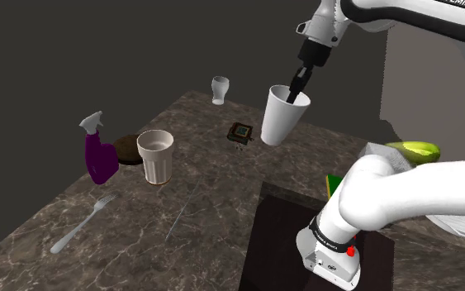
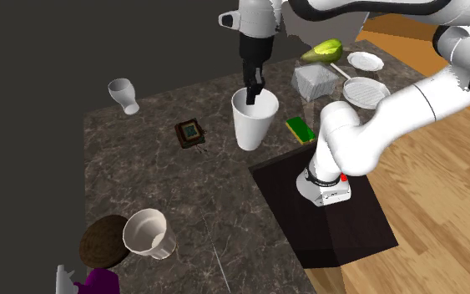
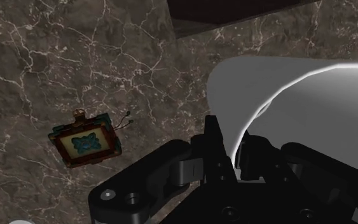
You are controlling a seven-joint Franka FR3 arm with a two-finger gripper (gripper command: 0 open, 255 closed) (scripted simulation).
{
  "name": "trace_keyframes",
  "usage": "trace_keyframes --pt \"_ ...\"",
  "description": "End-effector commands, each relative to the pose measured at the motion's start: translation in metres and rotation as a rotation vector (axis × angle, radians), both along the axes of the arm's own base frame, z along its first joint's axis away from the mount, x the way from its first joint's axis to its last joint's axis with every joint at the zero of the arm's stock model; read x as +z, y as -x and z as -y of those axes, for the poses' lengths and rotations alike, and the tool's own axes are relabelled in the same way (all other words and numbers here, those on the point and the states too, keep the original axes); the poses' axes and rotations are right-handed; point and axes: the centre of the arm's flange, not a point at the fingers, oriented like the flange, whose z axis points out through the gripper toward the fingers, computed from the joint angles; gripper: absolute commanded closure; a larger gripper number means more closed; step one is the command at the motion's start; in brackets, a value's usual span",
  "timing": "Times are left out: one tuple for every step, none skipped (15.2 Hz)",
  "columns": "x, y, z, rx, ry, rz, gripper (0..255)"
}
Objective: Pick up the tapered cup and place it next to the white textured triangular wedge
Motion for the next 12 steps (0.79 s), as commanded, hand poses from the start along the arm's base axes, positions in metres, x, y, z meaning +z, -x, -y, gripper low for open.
trace_keyframes --pt "0.001 0.023 0.015 0.0 0.0 0.0 255" --pt "0.001 0.034 0.022 0.0 0.0 0.0 255" --pt "0.001 0.044 0.03 0.0 0.0 0.0 255" --pt "0.001 0.055 0.037 0.0 0.0 0.0 255" --pt "0.001 0.066 0.045 0.0 0.0 0.0 255" --pt "0.001 0.077 0.052 0.0 0.0 0.0 255" --pt "0.001 0.088 0.06 0.0 0.0 0.0 255" --pt "0.001 0.098 0.068 0.0 0.0 0.0 255" --pt "0.001 0.109 0.075 0.0 0.0 0.0 255" --pt "0.001 0.12 0.083 0.0 0.0 0.0 255" --pt "0.001 0.131 0.09 0.0 0.0 0.0 255" --pt "0.001 0.142 0.098 0.0 0.0 0.0 255"
